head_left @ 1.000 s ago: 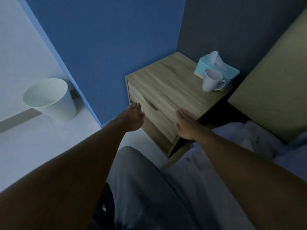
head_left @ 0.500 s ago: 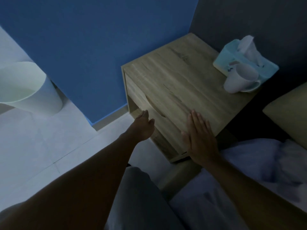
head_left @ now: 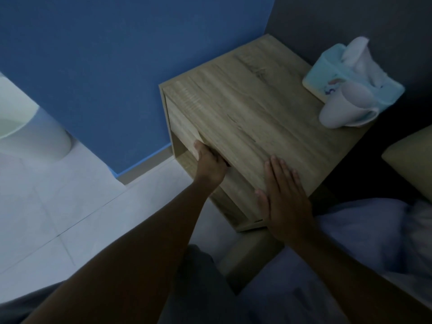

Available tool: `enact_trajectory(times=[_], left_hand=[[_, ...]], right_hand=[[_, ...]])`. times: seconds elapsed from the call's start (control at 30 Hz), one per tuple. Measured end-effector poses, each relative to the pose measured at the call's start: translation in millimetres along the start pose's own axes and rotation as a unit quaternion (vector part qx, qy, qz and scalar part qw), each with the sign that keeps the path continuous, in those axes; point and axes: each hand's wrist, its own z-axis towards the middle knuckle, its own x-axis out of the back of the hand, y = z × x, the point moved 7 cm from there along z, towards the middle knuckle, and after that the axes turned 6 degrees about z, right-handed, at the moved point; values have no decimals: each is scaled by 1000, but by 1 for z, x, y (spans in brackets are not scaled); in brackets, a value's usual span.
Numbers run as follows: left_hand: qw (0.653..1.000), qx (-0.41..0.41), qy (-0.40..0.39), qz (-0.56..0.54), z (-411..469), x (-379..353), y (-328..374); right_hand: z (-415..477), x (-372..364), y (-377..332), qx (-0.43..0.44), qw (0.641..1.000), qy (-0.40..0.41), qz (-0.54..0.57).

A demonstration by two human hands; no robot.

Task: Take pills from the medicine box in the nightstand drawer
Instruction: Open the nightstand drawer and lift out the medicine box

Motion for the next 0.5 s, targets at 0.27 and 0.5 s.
enact_trajectory(times=[0.27,0.5], left_hand=[[999,31,-16,0,-14,15,-21],[999,37,-37,11,-40,49,-43]], right_hand=[[-1,-1,0,-2,1000,4,2],[0,-1,1,-2,1000,-10,0]])
